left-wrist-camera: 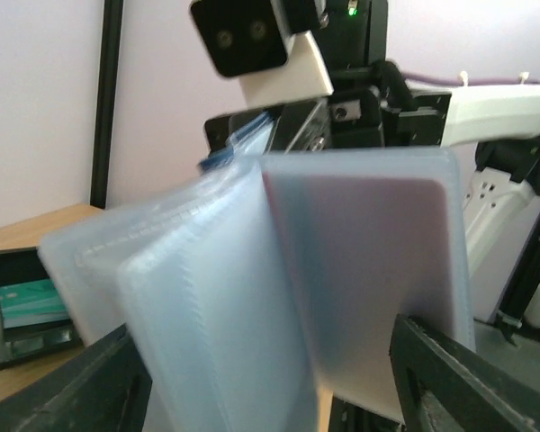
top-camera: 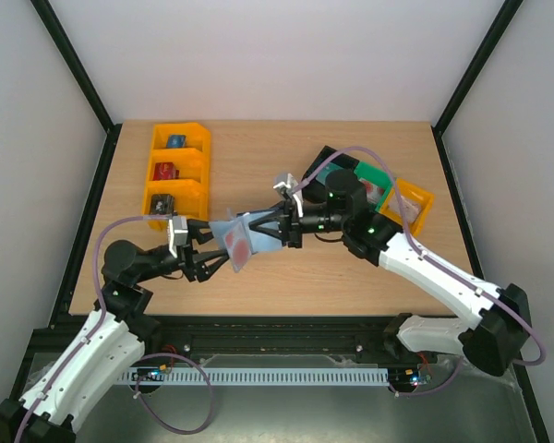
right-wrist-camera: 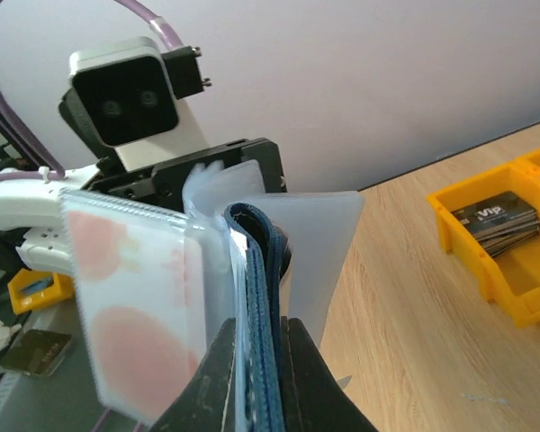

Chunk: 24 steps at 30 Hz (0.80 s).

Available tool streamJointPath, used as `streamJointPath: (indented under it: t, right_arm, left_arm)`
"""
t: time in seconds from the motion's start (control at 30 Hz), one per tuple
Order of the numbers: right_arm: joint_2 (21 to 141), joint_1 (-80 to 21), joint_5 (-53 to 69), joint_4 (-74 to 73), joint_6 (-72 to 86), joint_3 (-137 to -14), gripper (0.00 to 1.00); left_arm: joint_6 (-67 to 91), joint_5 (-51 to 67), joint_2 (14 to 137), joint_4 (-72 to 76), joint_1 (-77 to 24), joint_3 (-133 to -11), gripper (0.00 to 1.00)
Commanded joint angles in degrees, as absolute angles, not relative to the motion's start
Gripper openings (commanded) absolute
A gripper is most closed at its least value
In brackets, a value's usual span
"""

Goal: Take the credit cards out of the card holder

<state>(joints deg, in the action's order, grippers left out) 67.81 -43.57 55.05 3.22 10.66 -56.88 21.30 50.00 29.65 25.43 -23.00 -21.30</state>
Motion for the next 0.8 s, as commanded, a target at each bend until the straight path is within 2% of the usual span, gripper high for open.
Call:
streamJointPath:
  t: [0.0,0.17,0.4,0.53,0.77]
  right_arm:
    - [70.2,-44.3,56.5,10.1,15.0,-57.0,0.02]
    - [72.7,-47.5,59.6,12.5,15.0,-57.6,0.02]
    - [76.0,-50.8,62.3,12.3,13.6,-60.2,0.02]
    - [75.0,-50.7,62.4,11.8,12.1,-60.5,0.02]
    - [71.3,-50.5,60.8,9.7,9.5,-59.6,0.03]
  left_arm:
    - [24.2,47.0,30.5,32.9,-24.6,-19.8,0.76]
    - [25.2,43.4,30.8,32.8,-25.0,-19.2,0.79]
    - [23.7,41.8,30.7,30.8,-25.0,-19.0,0.75]
    - [22.6,42.8,30.0,28.3,-25.0,-19.2,0.56]
    - [21.6,46.1,28.8,25.3,-25.0,-19.7,0.09]
